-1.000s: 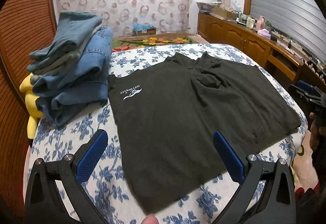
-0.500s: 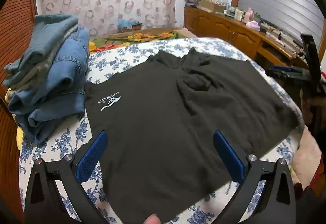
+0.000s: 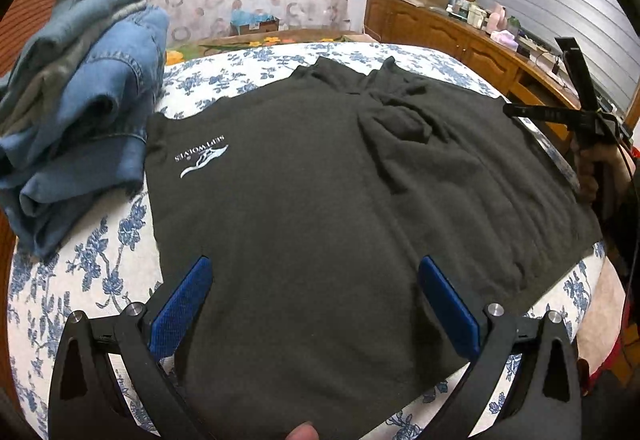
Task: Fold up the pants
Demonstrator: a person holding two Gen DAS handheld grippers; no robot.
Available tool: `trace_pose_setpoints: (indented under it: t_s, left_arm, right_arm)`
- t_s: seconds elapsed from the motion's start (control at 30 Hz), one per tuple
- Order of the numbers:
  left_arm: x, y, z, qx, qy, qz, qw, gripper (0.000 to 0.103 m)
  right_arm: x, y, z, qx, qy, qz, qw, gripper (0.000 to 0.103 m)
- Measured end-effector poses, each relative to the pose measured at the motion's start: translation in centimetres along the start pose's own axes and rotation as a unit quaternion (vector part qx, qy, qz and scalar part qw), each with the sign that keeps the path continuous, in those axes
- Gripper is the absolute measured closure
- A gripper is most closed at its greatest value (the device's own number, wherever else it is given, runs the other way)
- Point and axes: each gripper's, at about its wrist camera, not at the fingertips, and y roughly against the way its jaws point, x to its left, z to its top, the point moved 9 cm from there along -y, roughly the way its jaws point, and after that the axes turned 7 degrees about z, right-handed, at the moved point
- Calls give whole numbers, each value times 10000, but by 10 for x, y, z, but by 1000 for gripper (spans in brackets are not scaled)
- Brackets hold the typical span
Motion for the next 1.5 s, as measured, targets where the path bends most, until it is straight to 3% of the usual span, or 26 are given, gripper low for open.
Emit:
trace_pose_setpoints:
  t_s: [0.13,0.27,0.47,0.57,0.63,0.7,0.77,0.83,1.07,1.2,1.5]
  left_arm:
    - [-1,-1,-1,29,-4,21,10000,0]
    - [1,-4,-1,46,-15,82,10000,0]
    - [2,-8,-2,131,-25,157,9998,0]
    - [2,-9,-3,146,-53,211,9997,0]
    - [1,-9,-4,168,-105,270,9994,0]
    - [0,-10,-4,186,-162,321,9992,0]
    - [0,-10,-4,186,-158,321,9992,0]
    - [-1,-10,-4,184,-160,325,9992,0]
    - [-1,-10,-3,187,-146,335,9992,0]
    - [0,-11,-3,208,-147,343,9991,0]
    - [2,-8,-9,314,-198,337,9987,0]
  right_arm:
    - [-7,-2,3,23,60,4,10000,100]
    - [-29,-5,10,41,-100,-396,9992,101]
    - [-28,0,6,54,-105,-528,9985,101]
    - [-26,7,2,122,-103,-717,9973,90]
    - [-18,15,-1,66,-99,-651,9978,75]
    - [-2,21,-3,33,38,-619,9981,67]
    - [22,24,-7,3,262,-372,9990,64]
    - [47,27,-15,4,467,-25,9989,55]
    - [107,18,-47,277,1131,505,9919,47]
    - [100,11,-55,219,1196,349,9920,33]
    - [100,8,-62,185,1162,314,9926,30]
